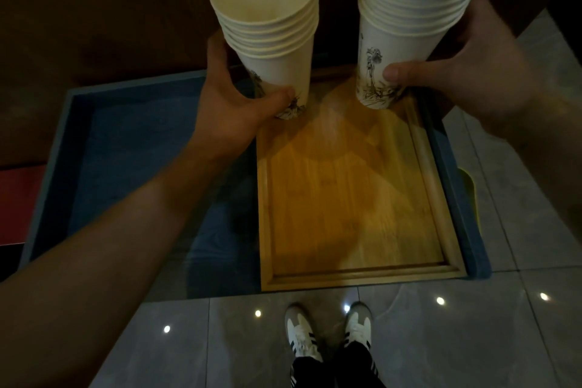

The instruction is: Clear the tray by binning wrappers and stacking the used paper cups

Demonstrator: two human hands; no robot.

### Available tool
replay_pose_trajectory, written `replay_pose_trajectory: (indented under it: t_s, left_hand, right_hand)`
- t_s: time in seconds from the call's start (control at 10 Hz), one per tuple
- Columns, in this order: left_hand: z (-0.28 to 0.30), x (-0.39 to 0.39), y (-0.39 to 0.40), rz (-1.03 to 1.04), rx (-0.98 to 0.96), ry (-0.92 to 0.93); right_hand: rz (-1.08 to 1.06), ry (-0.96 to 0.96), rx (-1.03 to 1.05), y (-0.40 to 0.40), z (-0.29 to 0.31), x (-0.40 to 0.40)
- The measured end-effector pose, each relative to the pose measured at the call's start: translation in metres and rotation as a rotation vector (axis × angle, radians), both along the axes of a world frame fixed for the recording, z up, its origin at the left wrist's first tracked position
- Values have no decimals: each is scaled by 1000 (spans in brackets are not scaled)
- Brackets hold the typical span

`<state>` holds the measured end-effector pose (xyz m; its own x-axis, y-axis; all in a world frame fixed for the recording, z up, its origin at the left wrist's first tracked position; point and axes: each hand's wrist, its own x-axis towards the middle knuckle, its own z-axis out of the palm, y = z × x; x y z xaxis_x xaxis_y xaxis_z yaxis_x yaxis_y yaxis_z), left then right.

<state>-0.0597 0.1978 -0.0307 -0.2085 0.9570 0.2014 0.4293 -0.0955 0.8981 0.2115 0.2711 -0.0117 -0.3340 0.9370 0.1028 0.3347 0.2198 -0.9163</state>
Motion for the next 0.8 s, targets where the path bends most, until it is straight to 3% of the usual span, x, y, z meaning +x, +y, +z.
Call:
replay_pose_trajectory:
  t_s: [0.5,0.7,0.8]
  left_hand:
    - [-5,0,-3,2,-68,1]
    - [-8,7,-20,46,-167,-104]
    - [-7,14,-37,66,-180,-148]
  right_hand:
    - [-55,-9,-81,-5,-6,-1]
    - [-209,-39,-132,-33,-14,-3]
    - [-308,-167,-61,-62,-20,-10]
